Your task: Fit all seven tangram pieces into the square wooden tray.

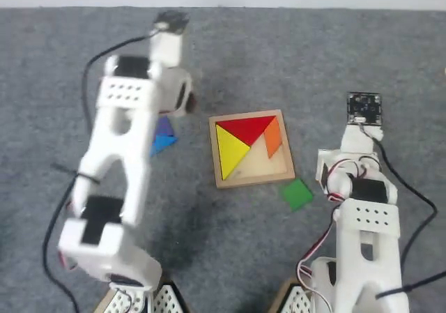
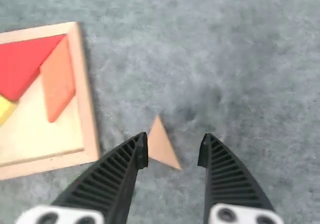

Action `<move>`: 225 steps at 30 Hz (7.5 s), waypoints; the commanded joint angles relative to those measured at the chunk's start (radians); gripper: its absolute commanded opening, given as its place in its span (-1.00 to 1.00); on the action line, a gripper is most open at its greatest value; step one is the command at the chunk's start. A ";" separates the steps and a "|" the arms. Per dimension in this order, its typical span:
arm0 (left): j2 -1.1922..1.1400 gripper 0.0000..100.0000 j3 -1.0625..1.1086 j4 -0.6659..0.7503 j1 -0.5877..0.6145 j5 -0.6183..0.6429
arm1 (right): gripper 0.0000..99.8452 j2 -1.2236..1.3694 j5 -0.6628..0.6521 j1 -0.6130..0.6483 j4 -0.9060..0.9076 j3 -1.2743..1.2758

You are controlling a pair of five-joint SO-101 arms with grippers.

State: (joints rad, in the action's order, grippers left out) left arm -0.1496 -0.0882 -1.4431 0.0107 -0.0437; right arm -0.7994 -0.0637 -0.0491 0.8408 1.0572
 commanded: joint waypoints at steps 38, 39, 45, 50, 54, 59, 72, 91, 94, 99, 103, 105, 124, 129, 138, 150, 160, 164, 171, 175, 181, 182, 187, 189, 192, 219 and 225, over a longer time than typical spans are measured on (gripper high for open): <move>0.410 -0.60 0.797 0.419 0.086 -0.069 | -0.55 0.180 -0.236 0.093 0.214 -0.201; 0.410 -0.60 0.800 0.422 0.086 -0.069 | -0.55 0.193 -0.232 0.065 0.214 -0.222; 0.410 -0.60 0.800 0.422 0.086 -0.069 | -0.55 0.426 -0.107 0.050 0.199 -0.296; 0.410 -0.60 0.811 0.422 0.084 -0.071 | -0.55 0.636 -0.095 0.035 0.104 -0.342; 0.410 -0.60 0.811 0.422 0.081 -0.071 | -0.55 0.740 -0.103 0.028 0.028 -0.345; 0.410 -0.60 0.811 0.422 0.081 -0.071 | -0.55 0.759 -0.132 0.028 0.019 -0.370; 0.410 -0.60 0.811 0.422 0.086 -0.071 | -0.81 0.763 -0.135 0.028 0.028 -0.445; 0.410 -0.60 0.812 0.420 0.086 -0.071 | -0.57 0.765 -0.244 0.094 0.124 -0.446; 0.410 -0.60 0.812 0.420 0.086 -0.071 | -0.59 0.780 -0.247 0.090 0.091 -0.450; 0.410 -0.60 0.812 0.419 0.087 -0.071 | -0.63 0.866 -0.249 0.091 0.094 -0.485; 0.410 -0.60 0.812 0.419 0.087 -0.071 | -0.63 0.900 -0.245 0.090 0.124 -0.537; 0.410 -0.60 0.812 0.419 0.087 -0.071 | -0.63 0.903 -0.241 0.090 0.124 -0.542; 0.411 -0.60 0.820 0.422 0.087 -0.071 | -0.57 0.895 -0.333 0.099 0.372 -0.709; 0.411 -0.60 0.820 0.422 0.087 -0.071 | -0.46 0.906 -0.339 0.097 0.358 -0.655; 0.413 -0.60 0.822 0.420 0.086 -0.071 | -0.47 0.908 -0.333 0.111 0.252 -0.591; 0.417 -0.60 0.822 0.419 0.087 -0.071 | -0.66 1.007 -0.331 0.105 0.277 -0.638; 0.416 -0.60 0.822 0.420 0.087 -0.071 | -0.67 0.984 -0.256 0.116 0.295 -0.717; 0.414 -0.60 0.822 0.420 0.087 -0.071 | -0.67 0.958 -0.219 0.170 0.369 -0.801; 0.414 -0.60 0.822 0.420 0.087 -0.071 | -0.66 0.941 -0.193 0.237 0.473 -0.887; 0.416 -0.60 0.822 0.420 0.087 -0.071 | -0.59 0.938 -0.272 0.173 0.550 -0.862; 0.414 -0.60 0.822 0.420 0.087 -0.071 | -0.52 0.819 -0.315 0.105 0.455 -0.689; 0.414 -0.60 0.822 0.420 0.087 -0.071 | -0.52 0.799 -0.315 0.105 0.414 -0.646; 0.413 -0.60 0.822 0.420 0.087 -0.071 | -0.52 0.823 -0.311 0.105 0.275 -0.551; 0.413 -0.60 0.822 0.420 0.087 -0.071 | -0.52 0.871 -0.311 0.104 0.257 -0.568; 0.411 -0.60 0.822 0.420 0.087 -0.071 | -0.52 0.951 -0.311 0.094 0.252 -0.620; 0.411 -0.60 0.822 0.420 0.087 -0.071 | -0.79 0.786 -0.110 0.260 0.326 -0.766; 0.411 -0.60 0.822 0.422 0.087 -0.071 | -0.84 0.806 0.015 0.421 0.326 -0.881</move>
State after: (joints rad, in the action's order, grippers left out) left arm 0.2186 0.7403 -1.0395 0.0921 -0.1020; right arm 0.0460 -0.1097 0.3007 1.1584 0.2808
